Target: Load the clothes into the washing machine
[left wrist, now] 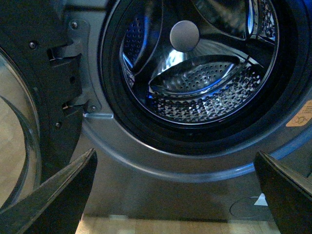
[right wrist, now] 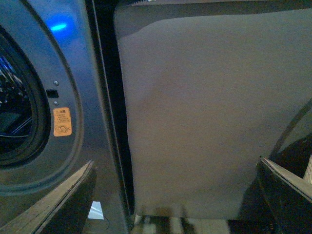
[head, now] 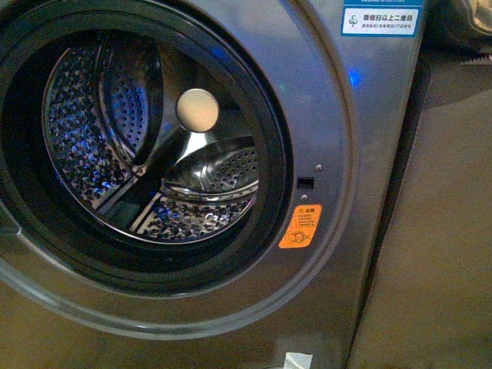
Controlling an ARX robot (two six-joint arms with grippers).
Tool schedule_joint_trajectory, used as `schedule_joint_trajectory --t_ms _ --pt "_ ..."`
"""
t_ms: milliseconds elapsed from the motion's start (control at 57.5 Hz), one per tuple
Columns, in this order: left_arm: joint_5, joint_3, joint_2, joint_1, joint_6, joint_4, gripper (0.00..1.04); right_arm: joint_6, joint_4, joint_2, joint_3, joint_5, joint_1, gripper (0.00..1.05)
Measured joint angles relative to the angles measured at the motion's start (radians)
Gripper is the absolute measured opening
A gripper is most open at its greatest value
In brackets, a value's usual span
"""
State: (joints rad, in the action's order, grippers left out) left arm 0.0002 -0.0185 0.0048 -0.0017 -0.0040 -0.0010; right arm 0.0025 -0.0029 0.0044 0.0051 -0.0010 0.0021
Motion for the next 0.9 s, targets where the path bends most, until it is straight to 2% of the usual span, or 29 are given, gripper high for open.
schedule_joint_trajectory --t_ms 626,661,695,747,765,782,800,869,904 --pt "0.0 0.0 0.0 0.0 0.0 0.0 0.98 0.002 0.001 0.0 0.0 -0.007 -0.002 0.97" --pt "0.0 0.0 0.0 0.0 0.0 0.0 0.98 0.023 0.035 0.012 -0.001 -0.095 -0.031 0.97" --pt "0.0 0.0 0.0 0.0 0.0 0.0 0.98 0.055 0.116 0.045 -0.001 -0.247 -0.102 0.97" --pt "0.0 0.0 0.0 0.0 0.0 0.0 0.98 0.13 0.289 0.149 0.0 -0.509 -0.267 0.97" --pt "0.0 0.0 0.0 0.0 0.0 0.0 0.98 0.152 0.331 0.182 0.002 -0.558 -0.307 0.97" --pt "-0.001 0.0 0.0 0.0 0.0 0.0 0.98 0.183 0.417 0.271 0.011 -0.649 -0.397 0.97" --pt "-0.001 0.0 0.0 0.0 0.0 0.0 0.98 0.203 0.494 0.325 0.019 -0.714 -0.445 0.97" --pt "0.0 0.0 0.0 0.0 0.0 0.0 0.98 0.286 0.717 0.539 0.069 -0.848 -0.596 0.97" --pt "0.0 0.0 0.0 0.0 0.0 0.0 0.98 0.315 0.809 0.63 0.101 -0.883 -0.653 0.97"
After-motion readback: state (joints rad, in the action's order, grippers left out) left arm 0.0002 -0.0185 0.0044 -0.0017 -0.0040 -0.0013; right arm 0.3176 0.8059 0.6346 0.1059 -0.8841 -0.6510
